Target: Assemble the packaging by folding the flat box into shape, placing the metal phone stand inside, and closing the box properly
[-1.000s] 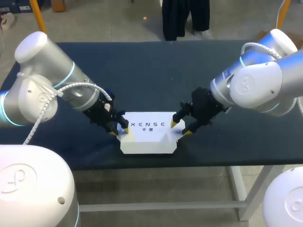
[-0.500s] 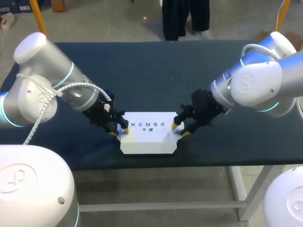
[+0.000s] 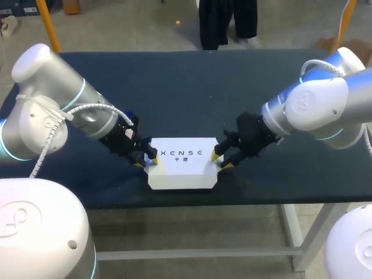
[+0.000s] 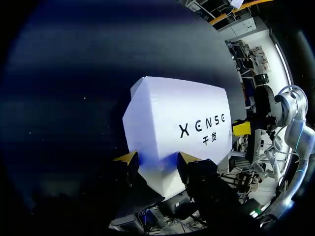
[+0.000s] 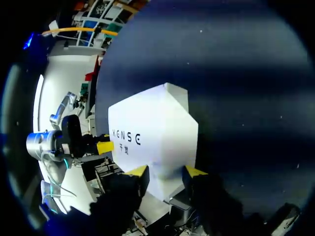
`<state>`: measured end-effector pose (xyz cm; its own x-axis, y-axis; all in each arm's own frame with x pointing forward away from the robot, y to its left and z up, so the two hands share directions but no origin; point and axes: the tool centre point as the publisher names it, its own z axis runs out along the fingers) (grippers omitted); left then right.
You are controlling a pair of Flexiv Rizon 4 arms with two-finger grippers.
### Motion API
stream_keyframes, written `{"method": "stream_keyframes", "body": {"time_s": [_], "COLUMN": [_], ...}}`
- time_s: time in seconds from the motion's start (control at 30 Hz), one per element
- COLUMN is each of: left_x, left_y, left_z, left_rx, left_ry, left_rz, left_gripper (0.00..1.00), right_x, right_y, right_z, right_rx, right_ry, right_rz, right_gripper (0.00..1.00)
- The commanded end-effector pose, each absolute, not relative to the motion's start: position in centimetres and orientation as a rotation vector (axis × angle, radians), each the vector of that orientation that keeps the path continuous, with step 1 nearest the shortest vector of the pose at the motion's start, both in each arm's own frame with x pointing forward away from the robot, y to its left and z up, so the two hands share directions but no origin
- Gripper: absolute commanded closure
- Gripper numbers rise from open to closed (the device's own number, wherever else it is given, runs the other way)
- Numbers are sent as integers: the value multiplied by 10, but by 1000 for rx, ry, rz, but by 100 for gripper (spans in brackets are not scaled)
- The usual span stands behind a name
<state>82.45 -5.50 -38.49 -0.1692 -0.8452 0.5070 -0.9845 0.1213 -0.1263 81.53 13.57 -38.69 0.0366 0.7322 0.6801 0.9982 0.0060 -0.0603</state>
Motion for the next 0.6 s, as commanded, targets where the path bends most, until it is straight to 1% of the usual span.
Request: {"method": "stream_keyframes", "body": {"time_s": [0.03, 0.13, 0.3, 0.53, 0.6], "left_x": [821, 821, 820, 820, 820], "left_y": [-57, -57, -57, -57, -56], "left_z": [-395, -395, -393, -392, -392], "left_rx": [1767, 1757, 1732, 1689, 1681], "left_ry": [-2093, -2091, -2093, -2090, -2087], "left_rz": [643, 650, 664, 690, 699], "left_gripper": [45, 47, 45, 46, 45], "right_x": [818, 819, 821, 823, 824], "right_y": [137, 139, 141, 145, 145], "right_z": [-392, -392, -393, -394, -394], "right_rx": [-1751, -1744, -1737, -1734, -1733], "right_ry": [-1736, -1733, -1732, -1734, -1732], "right_rz": [-655, -660, -664, -665, -666], "right_gripper": [51, 51, 52, 52, 52]}}
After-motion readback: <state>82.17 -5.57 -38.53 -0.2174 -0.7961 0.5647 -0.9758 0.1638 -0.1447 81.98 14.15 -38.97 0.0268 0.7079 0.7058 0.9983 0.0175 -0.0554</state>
